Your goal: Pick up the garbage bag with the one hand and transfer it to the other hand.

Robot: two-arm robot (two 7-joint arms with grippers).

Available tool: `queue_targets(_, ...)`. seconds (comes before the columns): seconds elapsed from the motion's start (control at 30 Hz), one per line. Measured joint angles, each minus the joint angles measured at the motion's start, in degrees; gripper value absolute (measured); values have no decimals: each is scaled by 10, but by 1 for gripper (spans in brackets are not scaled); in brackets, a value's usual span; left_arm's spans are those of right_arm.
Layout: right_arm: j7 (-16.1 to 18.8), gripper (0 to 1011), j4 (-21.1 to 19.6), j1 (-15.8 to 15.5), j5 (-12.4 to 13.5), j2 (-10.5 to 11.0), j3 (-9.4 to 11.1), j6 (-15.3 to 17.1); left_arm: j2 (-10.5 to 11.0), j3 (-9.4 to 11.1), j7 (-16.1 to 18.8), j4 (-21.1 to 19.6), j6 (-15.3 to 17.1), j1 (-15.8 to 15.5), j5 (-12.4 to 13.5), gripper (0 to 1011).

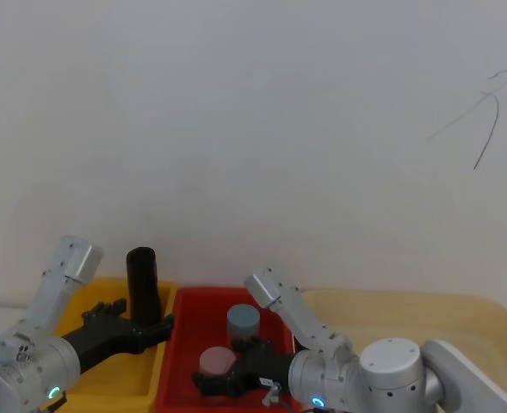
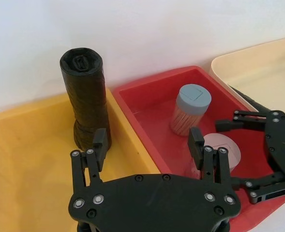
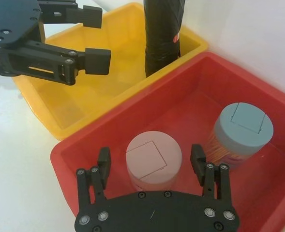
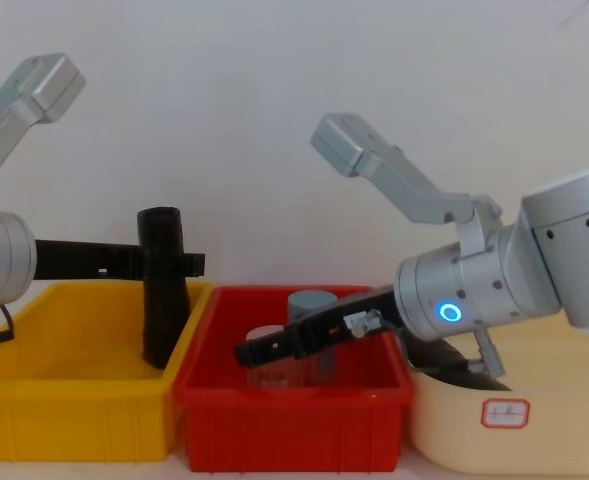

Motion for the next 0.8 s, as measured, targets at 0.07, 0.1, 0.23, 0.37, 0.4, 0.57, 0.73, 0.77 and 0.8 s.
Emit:
queue_targets(0.07, 3, 1001, 7, 3, -1, -3, 0, -2, 0, 0, 0, 0, 0, 0, 0, 1001)
queue_targets(0.1, 4, 1001, 9, 4, -1, -3, 0, -3, 0, 0, 0, 0, 0, 0, 0, 1001)
queue_targets(0.23, 9, 1002, 20, 7, -3, -6, 0, -8, 0, 0, 0, 0, 0, 0, 0, 1002)
queue_targets(0.37, 12, 963, 27, 10, -4, -9, 0, -11, 0, 0, 0, 0, 0, 0, 0, 1002)
queue_targets(0.4, 13, 928, 29, 11, -4, -9, 0, -13, 0, 0, 0, 0, 0, 0, 0, 1001)
queue_targets(0.57, 16, 815, 35, 13, -5, -11, 0, -15, 0, 0, 0, 0, 0, 0, 0, 1002)
queue_targets(0.73, 18, 684, 39, 15, -6, -12, 0, -18, 0, 0, 0, 0, 0, 0, 0, 1002)
queue_targets(0.77, 18, 659, 40, 15, -6, -13, 0, -18, 0, 0, 0, 0, 0, 0, 0, 1001)
queue_targets(0.8, 19, 651, 40, 15, -6, -13, 0, -18, 0, 0, 0, 0, 0, 0, 0, 1001)
